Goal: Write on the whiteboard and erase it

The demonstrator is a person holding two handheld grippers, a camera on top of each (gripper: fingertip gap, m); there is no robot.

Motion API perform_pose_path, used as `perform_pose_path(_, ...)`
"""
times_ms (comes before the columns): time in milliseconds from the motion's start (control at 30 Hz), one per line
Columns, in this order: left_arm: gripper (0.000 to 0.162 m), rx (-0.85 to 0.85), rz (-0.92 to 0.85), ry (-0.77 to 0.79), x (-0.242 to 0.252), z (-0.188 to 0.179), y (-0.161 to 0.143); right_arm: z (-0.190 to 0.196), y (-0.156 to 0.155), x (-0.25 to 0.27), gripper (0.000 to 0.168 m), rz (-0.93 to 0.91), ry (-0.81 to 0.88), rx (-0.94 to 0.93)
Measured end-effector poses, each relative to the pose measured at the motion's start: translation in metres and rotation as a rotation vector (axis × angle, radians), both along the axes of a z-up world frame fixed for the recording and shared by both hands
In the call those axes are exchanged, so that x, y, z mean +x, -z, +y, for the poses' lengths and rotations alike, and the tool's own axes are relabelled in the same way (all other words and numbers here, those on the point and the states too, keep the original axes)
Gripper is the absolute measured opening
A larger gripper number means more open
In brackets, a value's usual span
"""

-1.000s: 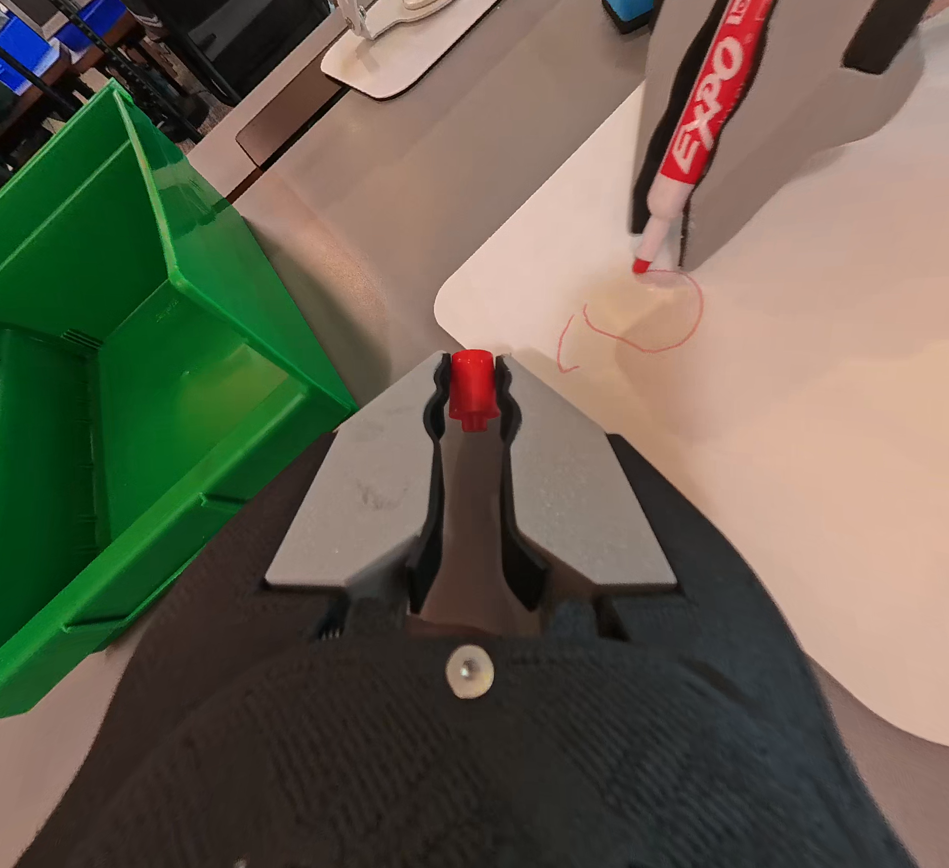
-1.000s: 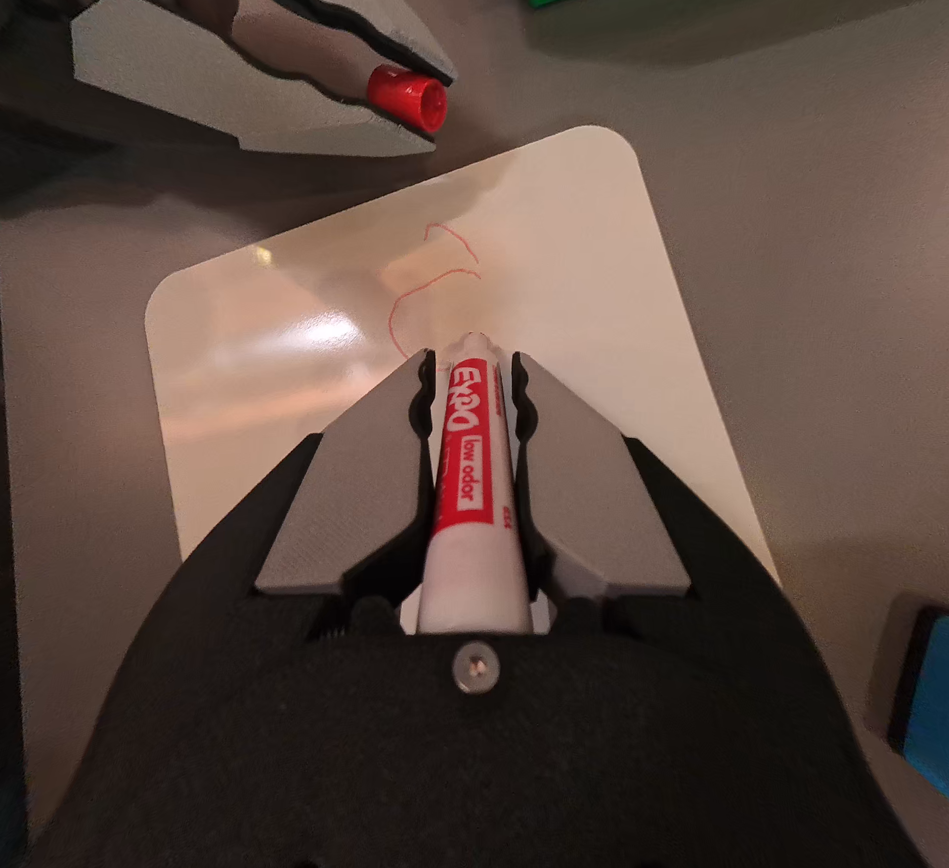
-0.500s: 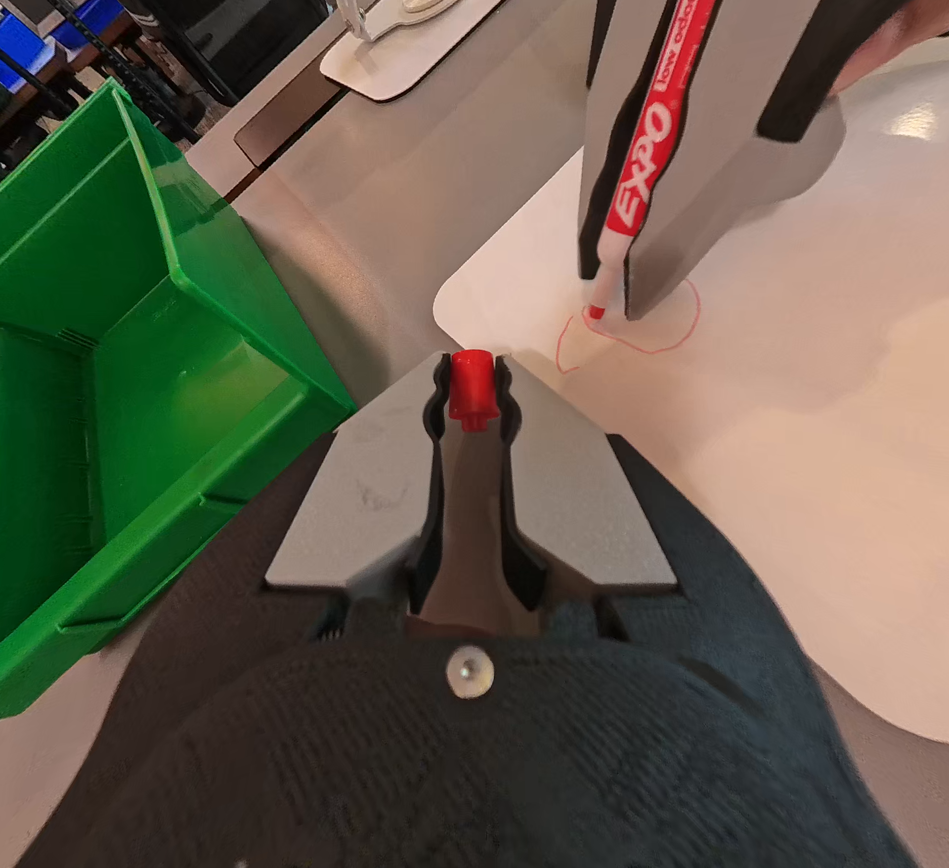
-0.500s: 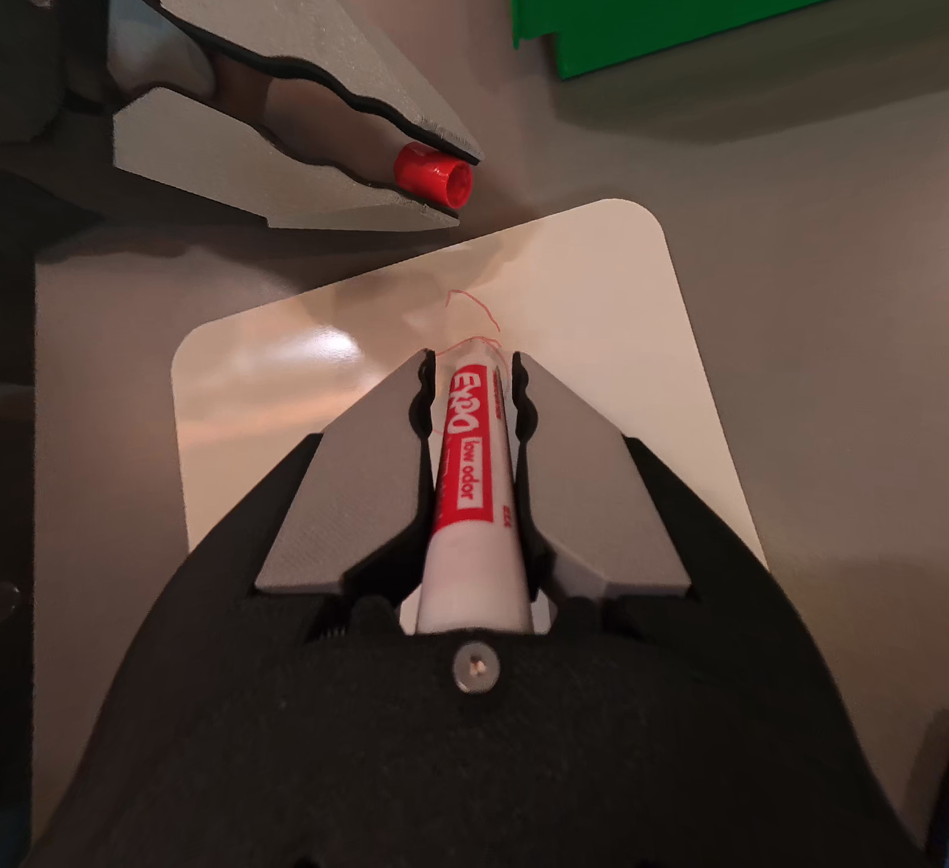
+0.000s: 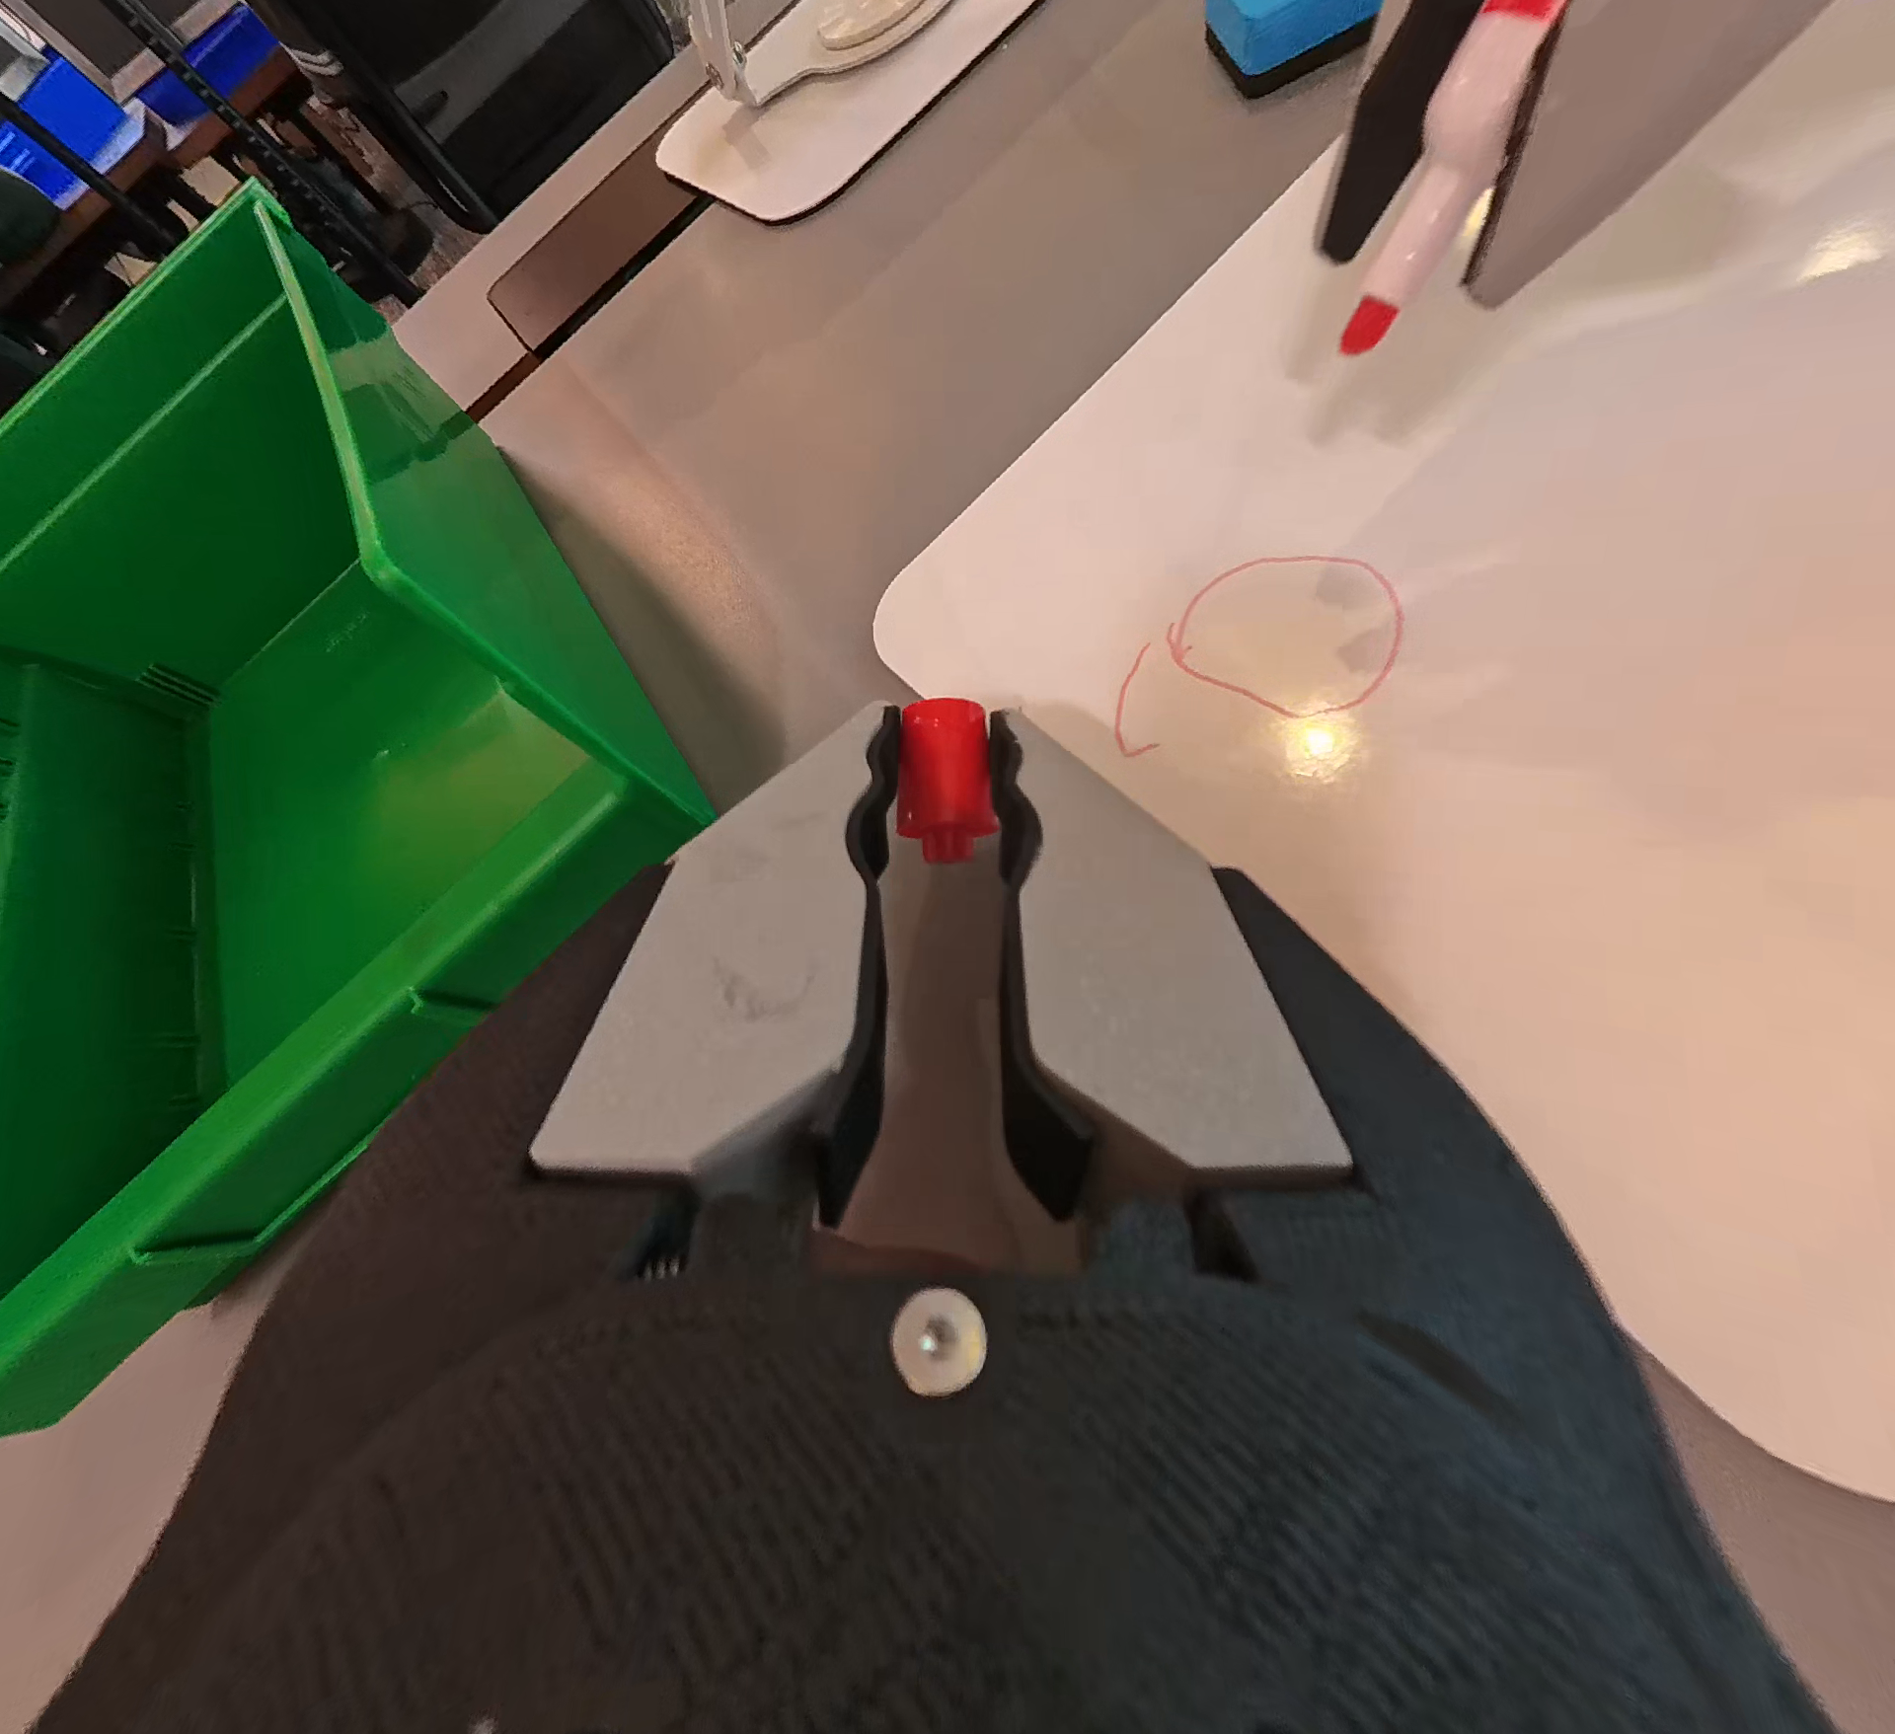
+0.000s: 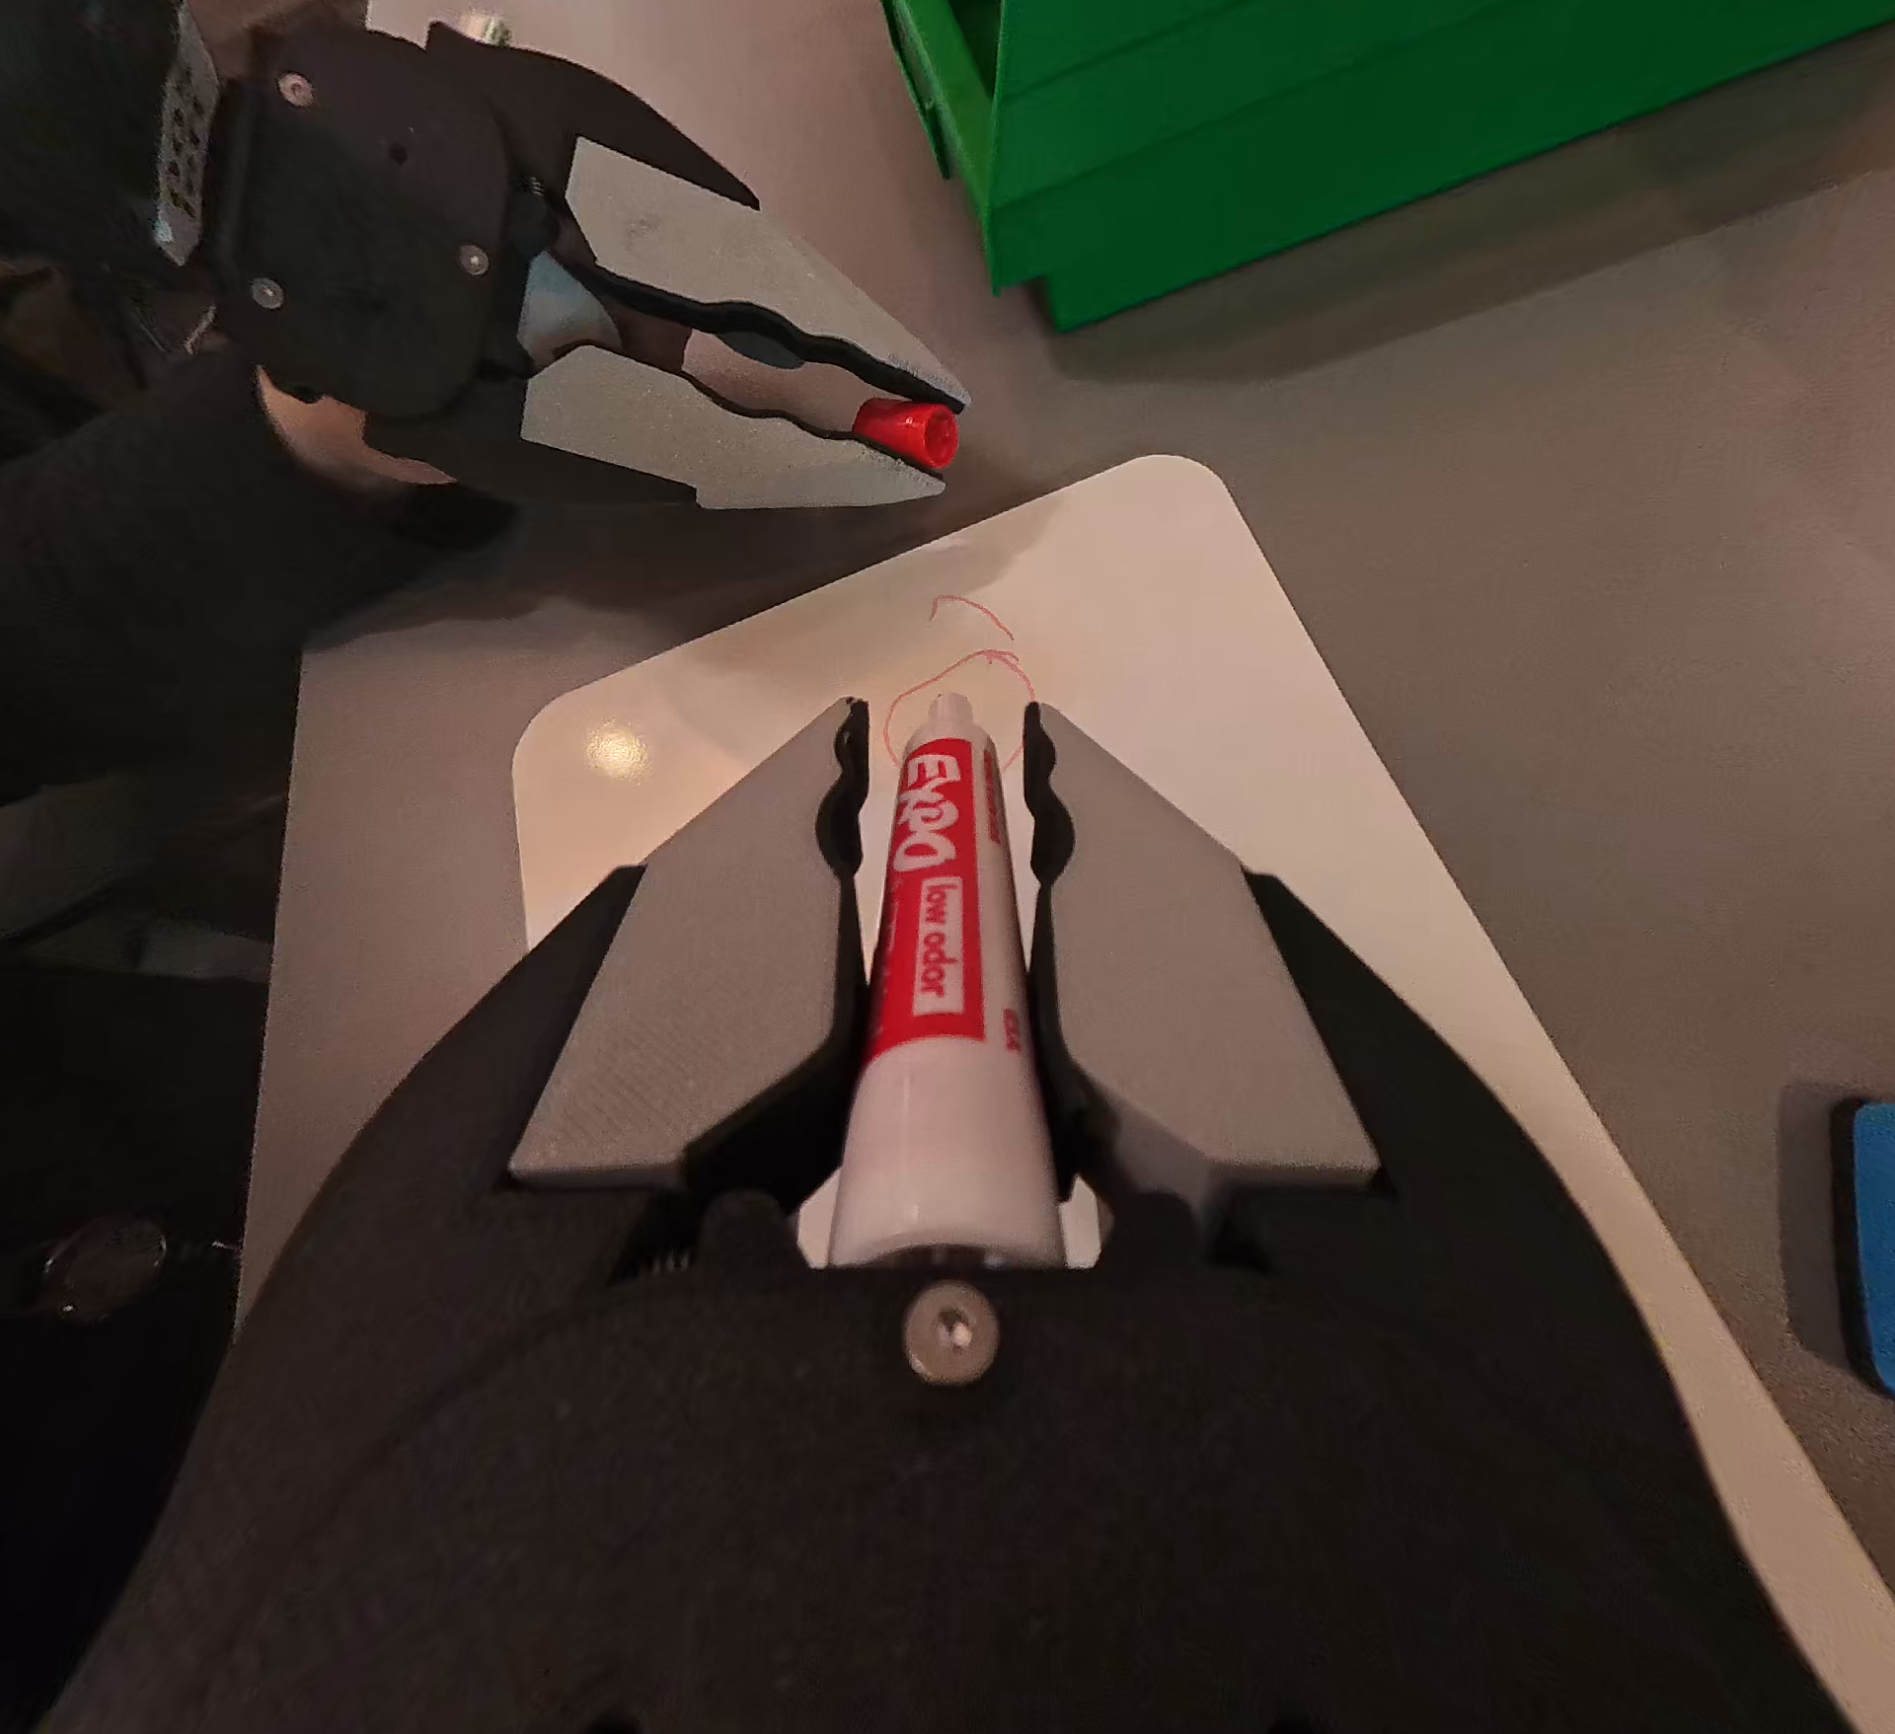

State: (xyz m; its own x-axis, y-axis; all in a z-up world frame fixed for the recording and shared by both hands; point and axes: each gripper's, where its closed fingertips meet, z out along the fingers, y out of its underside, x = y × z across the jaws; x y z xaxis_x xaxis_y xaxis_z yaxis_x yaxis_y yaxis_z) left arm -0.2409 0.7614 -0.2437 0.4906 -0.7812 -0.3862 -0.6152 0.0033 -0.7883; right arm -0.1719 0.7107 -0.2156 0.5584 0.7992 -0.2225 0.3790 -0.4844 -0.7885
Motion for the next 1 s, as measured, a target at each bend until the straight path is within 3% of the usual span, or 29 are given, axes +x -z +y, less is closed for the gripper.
perform_pose_path(333, 0.016, 0.046, -0.014, -0.006, 0.001, 0.002, -0.006, -0.007, -0.008, 0.025, 0.029, 0.054, 0.086, 0.039)
perform_pose_path(600, 0.016, 0.057, -0.005, -0.01, 0.001, 0.003, -0.005, -0.005, 0.01, 0.029, 0.029, 0.008, 0.094, 0.009)
perform_pose_path(1000, 0.016, 0.055, -0.003, 0.0, 0.002, 0.001, -0.005, -0.007, 0.026, 0.024, 0.028, -0.135, -0.06, 0.004)
